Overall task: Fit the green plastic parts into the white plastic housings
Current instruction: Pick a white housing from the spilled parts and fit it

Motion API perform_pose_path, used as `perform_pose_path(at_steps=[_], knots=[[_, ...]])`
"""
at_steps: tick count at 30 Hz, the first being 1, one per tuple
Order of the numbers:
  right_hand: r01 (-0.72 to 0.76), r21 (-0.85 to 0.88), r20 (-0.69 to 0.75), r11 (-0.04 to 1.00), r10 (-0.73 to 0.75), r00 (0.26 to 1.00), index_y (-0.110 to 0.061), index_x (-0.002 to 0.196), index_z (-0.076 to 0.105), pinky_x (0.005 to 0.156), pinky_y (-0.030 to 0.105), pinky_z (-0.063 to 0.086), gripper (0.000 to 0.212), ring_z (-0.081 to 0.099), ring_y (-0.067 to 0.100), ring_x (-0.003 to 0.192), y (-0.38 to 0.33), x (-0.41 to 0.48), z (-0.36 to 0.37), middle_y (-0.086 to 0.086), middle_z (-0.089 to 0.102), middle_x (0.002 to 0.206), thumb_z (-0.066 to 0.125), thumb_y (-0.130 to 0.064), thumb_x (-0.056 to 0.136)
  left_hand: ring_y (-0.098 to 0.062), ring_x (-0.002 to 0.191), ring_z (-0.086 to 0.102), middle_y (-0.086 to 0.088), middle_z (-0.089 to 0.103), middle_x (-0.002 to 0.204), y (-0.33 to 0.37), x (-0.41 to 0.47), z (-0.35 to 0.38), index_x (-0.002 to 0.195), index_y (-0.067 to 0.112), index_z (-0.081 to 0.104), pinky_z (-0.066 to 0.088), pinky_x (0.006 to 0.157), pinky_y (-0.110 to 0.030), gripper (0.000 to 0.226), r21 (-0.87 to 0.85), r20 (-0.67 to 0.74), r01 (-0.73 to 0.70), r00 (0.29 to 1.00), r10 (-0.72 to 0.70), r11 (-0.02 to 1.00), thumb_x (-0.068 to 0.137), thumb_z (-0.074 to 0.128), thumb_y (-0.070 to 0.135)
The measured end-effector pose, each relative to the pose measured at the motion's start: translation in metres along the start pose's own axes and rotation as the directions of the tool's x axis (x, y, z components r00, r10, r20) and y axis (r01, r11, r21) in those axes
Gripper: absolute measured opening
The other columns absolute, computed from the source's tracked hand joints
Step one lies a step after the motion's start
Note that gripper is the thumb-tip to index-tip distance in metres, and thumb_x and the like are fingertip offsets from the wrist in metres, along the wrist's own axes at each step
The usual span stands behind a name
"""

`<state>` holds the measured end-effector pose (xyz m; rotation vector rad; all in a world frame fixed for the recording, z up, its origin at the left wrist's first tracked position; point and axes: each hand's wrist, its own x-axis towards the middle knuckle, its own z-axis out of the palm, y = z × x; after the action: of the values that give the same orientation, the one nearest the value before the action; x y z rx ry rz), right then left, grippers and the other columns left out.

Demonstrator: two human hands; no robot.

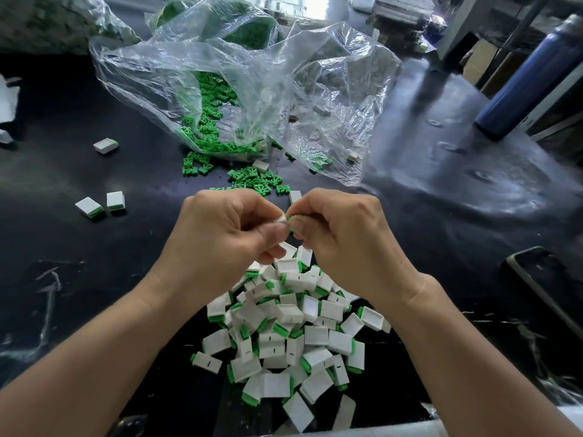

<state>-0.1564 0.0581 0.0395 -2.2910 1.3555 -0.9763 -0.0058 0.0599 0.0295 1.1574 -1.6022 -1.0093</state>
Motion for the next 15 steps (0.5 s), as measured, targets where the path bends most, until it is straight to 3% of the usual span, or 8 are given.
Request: perform_pose_path(at_steps=[2,4,6,8,12,15], knots=[[-0.074,0.12,-0.066,0.99,0.082,0.994,-0.007,0.084,0.071,0.062,0.024,0.048,0.008,0.055,0.008,0.061,-0.002,0.001,0.0,-0.011,0.058,0.066,0.064,-0.009,0.082,-0.015,0.054,0.068,-0.006,0.07,0.063,0.002,0.002,0.0,0.074,0.012,0.066,0.053,0.05,-0.019,0.008,-0.194,-0.018,0.047,0.999,-0.052,0.98,0.067,0.069,0.012],[-0.184,0.267,-0.031,0.946,0.199,0.979,-0.011,0.084,0.072,0.061,0.025,0.05,0.006,0.06,0.007,0.06,-0.003,0.003,-0.001,-0.007,0.064,0.066,0.067,-0.009,0.082,-0.015,0.057,0.068,-0.004,0.071,0.065,0.002,0.003,0.001,0.076,0.012,0.064,0.054,0.051,-0.021,0.014,-0.264,-0.02,0.059,0.998,-0.066,0.963,0.063,0.065,0.017],[-0.302,0.469,0.098,0.83,0.291,0.952,-0.014,0.083,0.07,0.055,0.017,0.047,0.004,0.06,0.004,0.057,-0.001,0.004,-0.005,-0.005,0.067,0.066,0.066,-0.016,0.082,-0.015,0.059,0.068,-0.004,0.071,0.068,0.002,0.004,0.003,0.079,0.011,0.064,0.055,0.052,-0.022,0.018,-0.279,-0.003,0.063,0.998,-0.066,0.958,0.063,0.064,0.019],[-0.399,0.629,0.198,0.667,0.359,0.912,-0.011,0.079,0.066,0.05,0.014,0.044,0.023,0.059,0.005,0.053,0.003,0.006,-0.01,-0.003,0.067,0.063,0.06,-0.033,0.076,-0.013,0.057,0.067,-0.003,0.071,0.068,0.003,0.004,0.003,0.079,0.016,0.064,0.052,0.047,-0.021,0.019,-0.295,-0.008,0.049,0.999,-0.054,0.954,0.061,0.066,0.023],[-0.571,0.657,0.437,0.492,0.368,0.821,-0.007,0.081,0.064,0.051,0.016,0.044,0.049,0.06,0.01,0.057,0.003,0.008,-0.01,0.001,0.067,0.069,0.047,-0.051,0.068,-0.005,0.058,0.057,-0.003,0.068,0.085,0.005,0.004,-0.001,0.073,0.021,0.071,0.04,0.049,-0.01,0.021,-0.335,-0.049,-0.027,0.999,0.011,0.942,0.054,0.071,0.03],[-0.629,0.67,0.574,0.395,0.262,0.776,-0.009,0.089,0.061,0.053,0.018,0.043,0.052,0.059,0.011,0.063,-0.002,0.007,-0.005,0.004,0.064,0.078,0.038,-0.052,0.072,-0.016,0.069,0.052,-0.003,0.064,0.095,0.007,0.004,-0.001,0.07,0.026,0.074,0.044,0.059,-0.019,0.023,-0.323,-0.038,-0.033,0.999,0.022,0.946,0.05,0.071,0.037]])
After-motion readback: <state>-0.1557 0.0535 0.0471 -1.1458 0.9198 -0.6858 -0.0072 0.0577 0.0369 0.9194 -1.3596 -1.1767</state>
